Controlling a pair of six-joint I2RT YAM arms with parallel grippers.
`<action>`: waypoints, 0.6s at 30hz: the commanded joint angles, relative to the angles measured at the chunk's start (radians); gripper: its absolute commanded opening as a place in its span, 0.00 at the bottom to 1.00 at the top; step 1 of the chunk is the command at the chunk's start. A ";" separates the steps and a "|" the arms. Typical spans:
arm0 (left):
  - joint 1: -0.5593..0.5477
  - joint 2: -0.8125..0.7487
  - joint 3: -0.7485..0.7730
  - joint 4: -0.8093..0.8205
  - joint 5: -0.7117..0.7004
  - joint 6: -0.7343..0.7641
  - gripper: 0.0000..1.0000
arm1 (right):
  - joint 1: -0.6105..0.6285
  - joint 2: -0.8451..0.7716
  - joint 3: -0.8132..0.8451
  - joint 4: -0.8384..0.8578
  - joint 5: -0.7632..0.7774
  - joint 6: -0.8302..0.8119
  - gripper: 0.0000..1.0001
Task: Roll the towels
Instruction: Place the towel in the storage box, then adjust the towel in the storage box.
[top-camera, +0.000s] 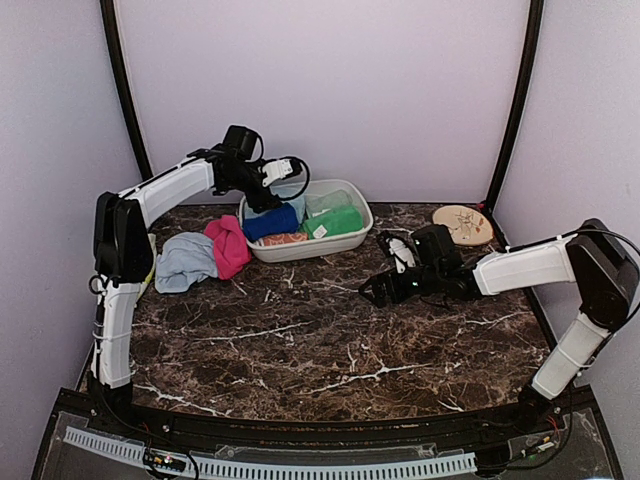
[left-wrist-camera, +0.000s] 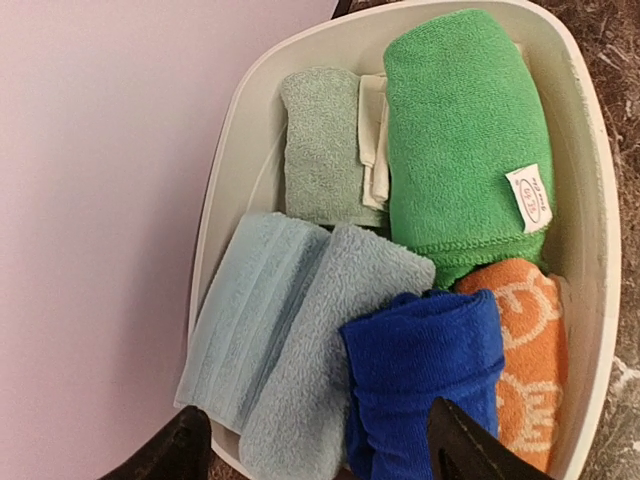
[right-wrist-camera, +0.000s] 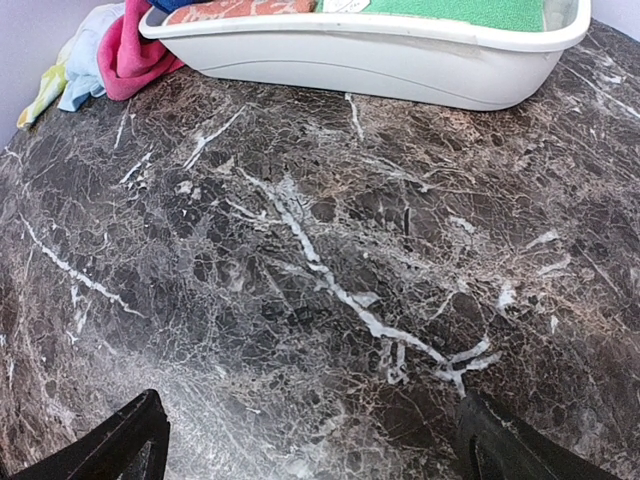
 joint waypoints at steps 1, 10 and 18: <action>-0.013 0.077 0.003 0.099 -0.073 -0.009 0.77 | -0.008 -0.025 -0.006 0.018 0.005 0.013 1.00; -0.013 0.149 -0.012 0.222 -0.183 0.011 0.85 | -0.019 -0.096 -0.017 0.019 0.038 0.031 1.00; -0.005 0.058 0.078 0.195 -0.236 0.054 0.99 | -0.024 -0.187 -0.006 -0.022 0.100 0.024 1.00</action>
